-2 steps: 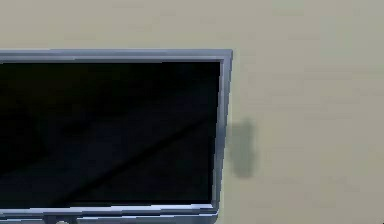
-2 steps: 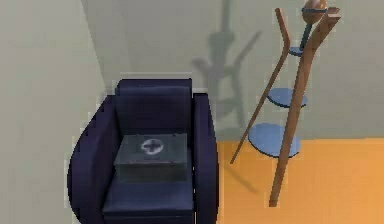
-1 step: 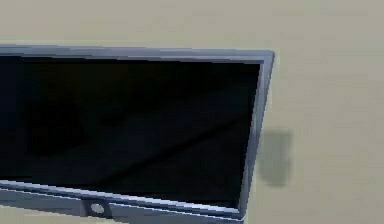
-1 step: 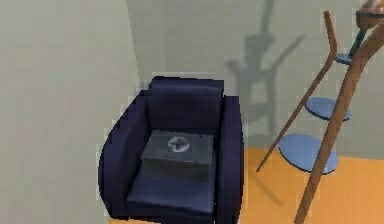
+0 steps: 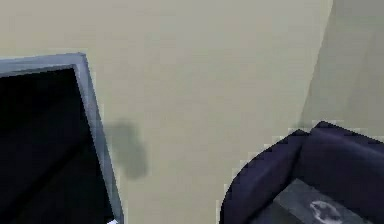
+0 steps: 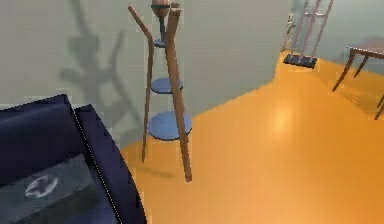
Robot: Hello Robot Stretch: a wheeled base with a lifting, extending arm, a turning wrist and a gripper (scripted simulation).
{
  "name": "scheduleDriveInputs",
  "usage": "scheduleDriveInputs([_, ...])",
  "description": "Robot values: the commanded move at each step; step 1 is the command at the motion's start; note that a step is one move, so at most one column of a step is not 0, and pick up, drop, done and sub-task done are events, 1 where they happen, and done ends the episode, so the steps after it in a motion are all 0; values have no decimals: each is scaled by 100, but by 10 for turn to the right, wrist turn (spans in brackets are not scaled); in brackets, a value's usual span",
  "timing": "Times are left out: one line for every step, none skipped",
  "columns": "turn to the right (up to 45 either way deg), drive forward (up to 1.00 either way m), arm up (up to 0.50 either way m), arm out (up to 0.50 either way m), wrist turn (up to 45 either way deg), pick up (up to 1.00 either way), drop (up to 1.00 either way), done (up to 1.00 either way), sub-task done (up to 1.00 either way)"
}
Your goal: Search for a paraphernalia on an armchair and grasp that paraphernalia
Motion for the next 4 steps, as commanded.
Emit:
scheduleDriveInputs([450, 0, 0, 0, 0, 0, 0, 0, 0])
scheduleDriveInputs([150, 0, 0, 0, 0, 0, 0, 0, 0])
scheduleDriveInputs([0, 35, 0, 0, 0, 0, 0, 0, 0])
scheduleDriveInputs([-450, 0, 0, 0, 0, 0, 0, 0, 0])
